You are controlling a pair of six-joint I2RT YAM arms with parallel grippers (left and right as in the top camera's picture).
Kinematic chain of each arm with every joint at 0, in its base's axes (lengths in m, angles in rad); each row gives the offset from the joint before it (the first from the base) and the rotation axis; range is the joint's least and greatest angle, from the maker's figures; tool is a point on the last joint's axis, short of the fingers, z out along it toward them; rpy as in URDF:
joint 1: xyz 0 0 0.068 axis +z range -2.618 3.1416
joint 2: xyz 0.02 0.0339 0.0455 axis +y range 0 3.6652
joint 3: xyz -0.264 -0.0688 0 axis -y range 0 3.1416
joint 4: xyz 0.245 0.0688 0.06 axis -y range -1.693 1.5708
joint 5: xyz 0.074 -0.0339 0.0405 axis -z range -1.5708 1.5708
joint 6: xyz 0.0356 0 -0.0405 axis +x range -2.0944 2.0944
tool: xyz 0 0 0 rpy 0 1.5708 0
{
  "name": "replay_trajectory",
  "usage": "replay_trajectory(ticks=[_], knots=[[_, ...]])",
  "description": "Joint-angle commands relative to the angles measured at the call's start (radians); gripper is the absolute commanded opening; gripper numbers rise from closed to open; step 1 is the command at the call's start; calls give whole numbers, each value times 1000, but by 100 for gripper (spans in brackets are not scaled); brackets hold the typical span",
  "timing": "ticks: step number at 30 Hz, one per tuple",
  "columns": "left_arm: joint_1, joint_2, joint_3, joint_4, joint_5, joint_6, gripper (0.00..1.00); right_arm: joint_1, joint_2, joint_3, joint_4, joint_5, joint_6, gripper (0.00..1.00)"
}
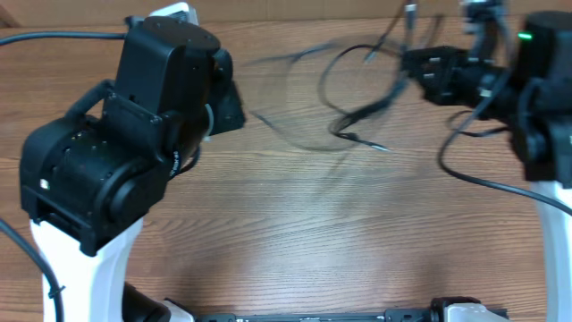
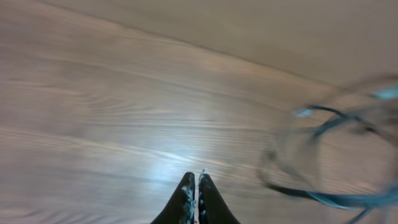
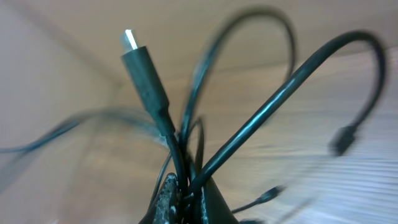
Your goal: Untangle cables
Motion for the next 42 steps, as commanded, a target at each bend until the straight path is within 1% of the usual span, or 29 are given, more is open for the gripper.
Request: replay_trajectory(ticks=[1,4,9,10,11,13,15,17,20,22,28,31,37,39,41,42], knots=[[45,-23,23,-16,-132,6,4,-93,-32,-2,-2,89,-64,4],[79,-23,23,-25,-122,13,4,-149,-60,-2,-3,80,-67,4],[85,-20,23,-19,-53,13,5,-147,-72,-2,-4,-24,-82,4],[84,-16,22,-16,-32,23,6,-143,-72,-2,-4,-55,-82,4],[84,-14,22,-11,-8,48,12,-137,-72,-2,-3,-85,-82,4],[84,-1,22,1,64,124,28,-123,-72,-2,7,-143,-82,4],[84,17,21,21,192,257,36,-108,-72,-2,15,-180,-82,4],[84,40,21,33,343,396,41,-93,-72,-2,16,-224,-82,4],[84,88,21,42,597,620,43,-77,-72,-2,16,-300,-85,4],[84,124,21,50,703,678,43,-57,-72,-2,15,-323,-85,4],[84,193,21,100,827,686,43,34,-72,-2,18,-326,-93,4],[84,216,21,109,904,714,41,74,-72,-2,24,-317,-108,4],[79,224,21,110,906,730,42,116,-72,-2,27,-332,-100,4],[69,224,21,111,906,752,45,132,-72,-2,27,-355,-99,4],[59,226,21,115,897,772,52,150,-72,-2,28,-359,-83,4],[53,226,21,119,897,777,57,158,-72,-2,28,-360,-73,4]])
